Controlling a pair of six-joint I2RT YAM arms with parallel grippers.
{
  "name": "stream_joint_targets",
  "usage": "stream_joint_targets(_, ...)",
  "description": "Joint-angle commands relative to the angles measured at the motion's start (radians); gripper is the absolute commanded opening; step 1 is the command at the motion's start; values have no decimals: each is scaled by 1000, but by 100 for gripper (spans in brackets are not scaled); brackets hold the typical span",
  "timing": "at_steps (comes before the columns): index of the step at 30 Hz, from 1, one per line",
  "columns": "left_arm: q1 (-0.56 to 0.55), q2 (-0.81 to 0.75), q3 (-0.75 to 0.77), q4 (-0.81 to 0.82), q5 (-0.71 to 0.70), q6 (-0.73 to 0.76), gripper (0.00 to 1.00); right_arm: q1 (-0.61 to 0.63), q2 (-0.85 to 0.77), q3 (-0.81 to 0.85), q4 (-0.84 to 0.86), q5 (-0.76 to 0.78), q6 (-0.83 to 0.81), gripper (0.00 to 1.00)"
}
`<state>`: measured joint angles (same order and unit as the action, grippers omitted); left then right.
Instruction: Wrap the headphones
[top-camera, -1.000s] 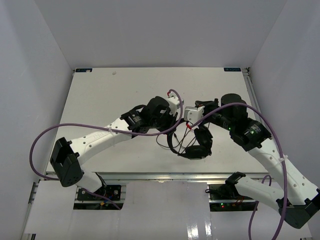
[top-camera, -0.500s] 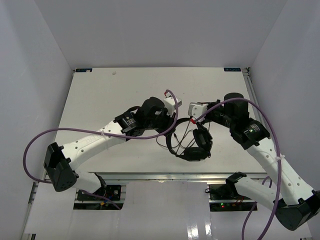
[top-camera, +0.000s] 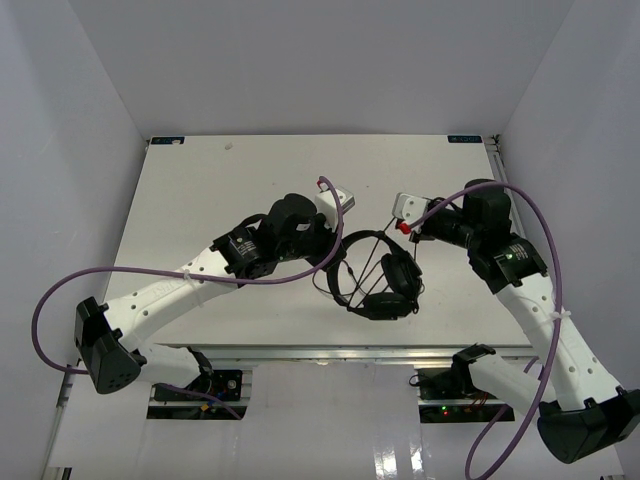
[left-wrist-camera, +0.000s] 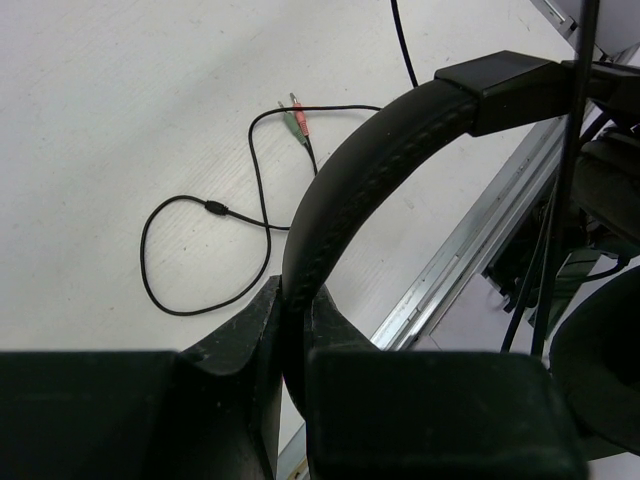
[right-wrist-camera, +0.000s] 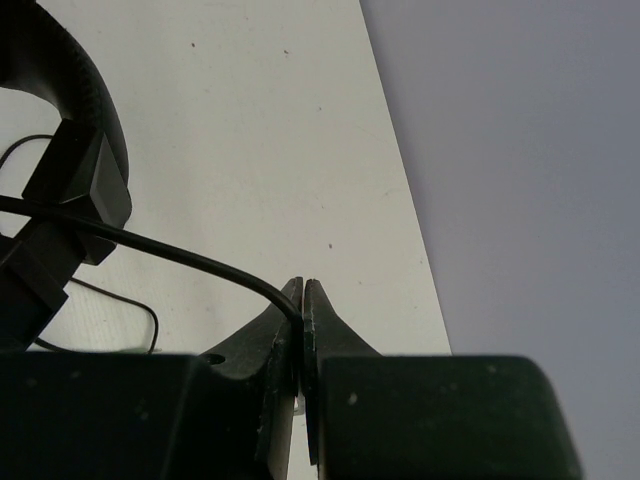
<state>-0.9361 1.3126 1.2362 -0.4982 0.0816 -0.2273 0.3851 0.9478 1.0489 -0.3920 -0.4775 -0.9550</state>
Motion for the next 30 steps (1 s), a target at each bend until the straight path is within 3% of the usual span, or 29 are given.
stream_joint_targets(1, -9, -33, 8, -22, 15, 8, 0, -31, -27, 2, 76, -45, 65, 8)
stream_joint_targets(15, -9, -35, 51, -22, 64, -9, 0, -61, -15, -54, 95, -99, 96, 8)
stream_joint_targets(30, -10, -52, 115, -23, 137, -79, 0, -128, 69, -87, 196, -369, 361, 8)
